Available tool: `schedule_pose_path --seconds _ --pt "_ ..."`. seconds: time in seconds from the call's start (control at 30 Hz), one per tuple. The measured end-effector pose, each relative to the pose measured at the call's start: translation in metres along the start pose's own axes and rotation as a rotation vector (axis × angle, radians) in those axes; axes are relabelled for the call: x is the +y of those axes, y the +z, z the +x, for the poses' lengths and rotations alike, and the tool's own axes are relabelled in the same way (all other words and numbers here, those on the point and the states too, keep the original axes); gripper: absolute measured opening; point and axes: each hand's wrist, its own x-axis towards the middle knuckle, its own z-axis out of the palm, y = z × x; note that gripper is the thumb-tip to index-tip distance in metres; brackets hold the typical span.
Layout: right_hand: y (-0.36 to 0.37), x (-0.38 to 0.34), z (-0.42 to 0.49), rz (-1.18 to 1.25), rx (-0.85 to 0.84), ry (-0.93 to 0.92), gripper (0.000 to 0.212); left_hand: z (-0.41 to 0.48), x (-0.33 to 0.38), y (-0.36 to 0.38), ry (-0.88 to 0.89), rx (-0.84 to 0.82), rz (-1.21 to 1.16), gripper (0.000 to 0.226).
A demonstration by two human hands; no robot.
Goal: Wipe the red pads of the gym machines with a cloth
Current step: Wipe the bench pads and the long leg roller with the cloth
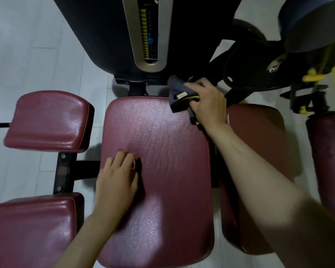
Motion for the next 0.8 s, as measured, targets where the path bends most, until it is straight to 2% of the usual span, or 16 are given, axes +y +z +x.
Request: schedule_pose_path --seconds 0.07,0.2,0.37,0.47,0.53,0.67,0.8 --pt "0.001 -0.005 -0.016 0.057 0.071 0.086 0.054 -0.001 0.001 0.000 -0.013 0.009 -0.012 0.032" --pt "-0.014 -0.021 -0.098 0.047 0.028 -0.023 0.059 -0.003 0.004 -0.001 -0.034 0.024 -0.047 0.034" --pt "-0.036 -0.024 -0.223 0.093 -0.196 -0.264 0.059 -0.007 0.002 -0.001 -0.019 0.022 -0.074 0.035" --pt "-0.042 -0.009 -0.205 0.007 -0.333 -0.438 0.074 -0.004 0.003 -0.001 -0.028 0.037 -0.087 0.034" --pt "-0.037 -0.004 -0.157 -0.029 -0.301 -0.403 0.075 -0.001 0.005 -0.001 -0.042 0.049 -0.082 0.031" --pt "-0.019 -0.009 -0.073 -0.113 -0.148 -0.179 0.075 0.000 0.005 0.000 -0.029 0.040 -0.054 0.030" --pt "-0.010 -0.021 -0.097 -0.090 -0.034 -0.072 0.071 -0.012 -0.003 -0.003 -0.001 0.021 -0.089 0.030"
